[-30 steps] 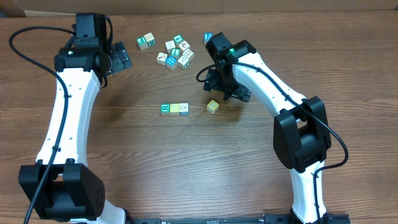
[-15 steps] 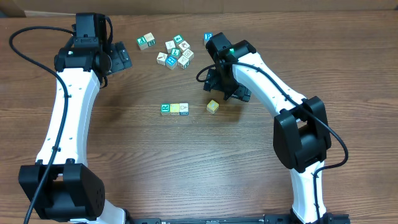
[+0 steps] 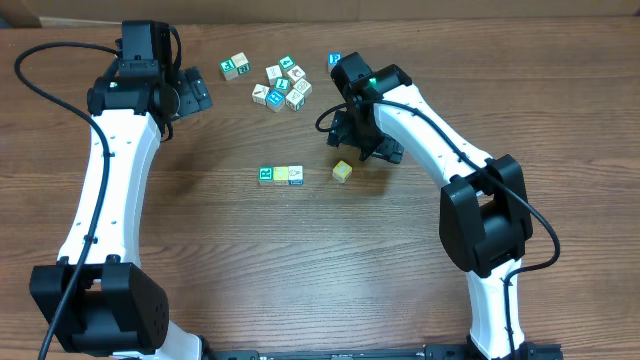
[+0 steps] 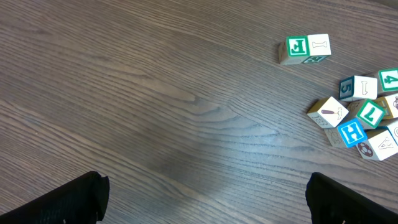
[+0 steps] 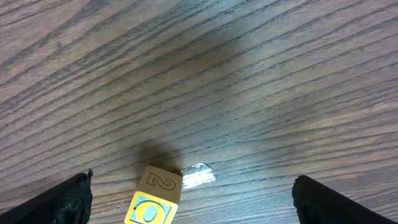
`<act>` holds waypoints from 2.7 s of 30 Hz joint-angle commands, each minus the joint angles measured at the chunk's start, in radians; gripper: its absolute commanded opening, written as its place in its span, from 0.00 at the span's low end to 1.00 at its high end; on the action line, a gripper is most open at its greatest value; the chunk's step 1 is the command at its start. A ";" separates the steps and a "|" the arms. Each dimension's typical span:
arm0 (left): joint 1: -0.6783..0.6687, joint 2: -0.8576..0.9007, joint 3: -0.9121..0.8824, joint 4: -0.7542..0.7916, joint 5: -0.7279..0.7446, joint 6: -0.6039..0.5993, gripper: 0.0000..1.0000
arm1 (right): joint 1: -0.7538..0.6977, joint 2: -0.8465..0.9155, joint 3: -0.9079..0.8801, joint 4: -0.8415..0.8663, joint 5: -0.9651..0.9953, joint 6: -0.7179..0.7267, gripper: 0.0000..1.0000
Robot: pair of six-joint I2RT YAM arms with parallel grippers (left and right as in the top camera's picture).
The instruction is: Form a horizontal line
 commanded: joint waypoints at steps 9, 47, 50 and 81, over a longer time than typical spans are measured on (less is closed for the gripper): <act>-0.002 0.003 0.002 0.001 -0.017 0.004 1.00 | 0.001 -0.030 -0.005 0.003 -0.055 0.002 0.95; -0.002 0.003 0.002 0.001 -0.017 0.004 1.00 | 0.072 0.012 -0.005 -0.009 -0.006 0.195 0.70; -0.002 0.003 0.002 0.001 -0.017 0.004 0.99 | 0.072 0.028 -0.005 -0.009 -0.006 0.195 0.67; -0.002 0.003 0.002 0.001 -0.017 0.004 1.00 | 0.084 0.032 -0.084 0.070 -0.015 0.217 0.40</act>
